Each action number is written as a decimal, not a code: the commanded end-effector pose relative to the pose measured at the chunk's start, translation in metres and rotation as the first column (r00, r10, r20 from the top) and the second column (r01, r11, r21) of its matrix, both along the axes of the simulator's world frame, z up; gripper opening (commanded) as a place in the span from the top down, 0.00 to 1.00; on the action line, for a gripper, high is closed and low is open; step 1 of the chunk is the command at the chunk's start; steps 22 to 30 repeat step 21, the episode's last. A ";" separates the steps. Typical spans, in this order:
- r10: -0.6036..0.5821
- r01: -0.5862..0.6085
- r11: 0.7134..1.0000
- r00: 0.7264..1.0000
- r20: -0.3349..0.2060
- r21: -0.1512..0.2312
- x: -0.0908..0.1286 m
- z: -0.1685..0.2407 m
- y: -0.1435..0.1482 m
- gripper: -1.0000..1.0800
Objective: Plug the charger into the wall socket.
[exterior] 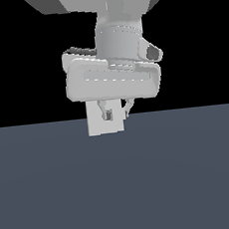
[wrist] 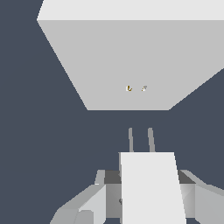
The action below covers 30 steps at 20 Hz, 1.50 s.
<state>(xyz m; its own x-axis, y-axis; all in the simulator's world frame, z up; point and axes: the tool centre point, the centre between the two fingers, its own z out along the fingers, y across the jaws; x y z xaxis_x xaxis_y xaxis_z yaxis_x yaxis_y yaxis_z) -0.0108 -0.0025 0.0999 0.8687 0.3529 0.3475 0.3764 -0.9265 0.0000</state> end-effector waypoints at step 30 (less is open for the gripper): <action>0.001 -0.001 1.000 1.000 0.000 0.000 0.046 0.000 0.019 1.00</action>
